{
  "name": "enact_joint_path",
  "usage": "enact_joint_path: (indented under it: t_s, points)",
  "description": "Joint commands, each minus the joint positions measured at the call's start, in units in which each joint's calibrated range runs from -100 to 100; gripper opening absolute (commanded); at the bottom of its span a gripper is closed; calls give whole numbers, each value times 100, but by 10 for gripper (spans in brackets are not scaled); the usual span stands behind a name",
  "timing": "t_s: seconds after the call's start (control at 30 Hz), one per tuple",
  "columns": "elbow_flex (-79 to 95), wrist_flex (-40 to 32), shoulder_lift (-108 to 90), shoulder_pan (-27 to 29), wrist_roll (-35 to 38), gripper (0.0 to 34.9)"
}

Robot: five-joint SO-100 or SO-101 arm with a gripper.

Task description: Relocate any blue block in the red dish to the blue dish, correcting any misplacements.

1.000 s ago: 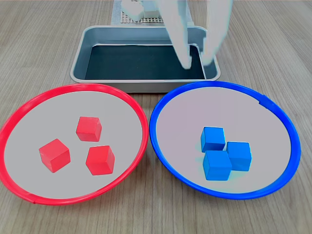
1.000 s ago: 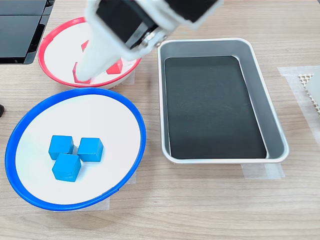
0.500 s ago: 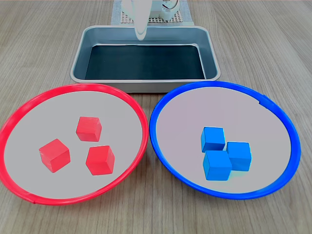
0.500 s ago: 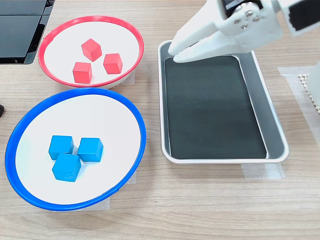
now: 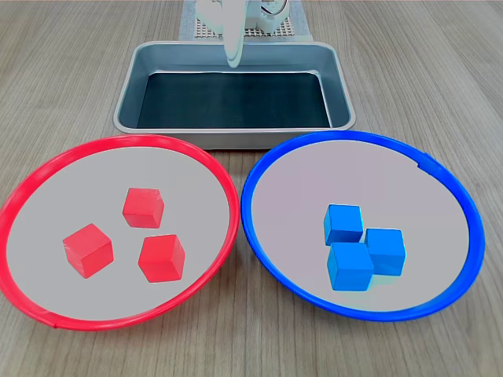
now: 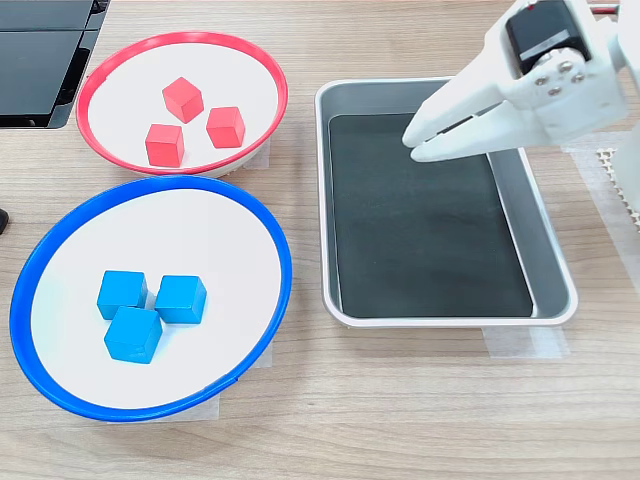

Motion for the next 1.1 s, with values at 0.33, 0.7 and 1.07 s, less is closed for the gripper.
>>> enact_joint_path:
  t_s: [0.33,0.7,1.07]
  points:
    - [181,244,-247,-43,-259,3]
    - [181,244,-247,-33,-283,3]
    - [181,244,-247,-61,-264,3]
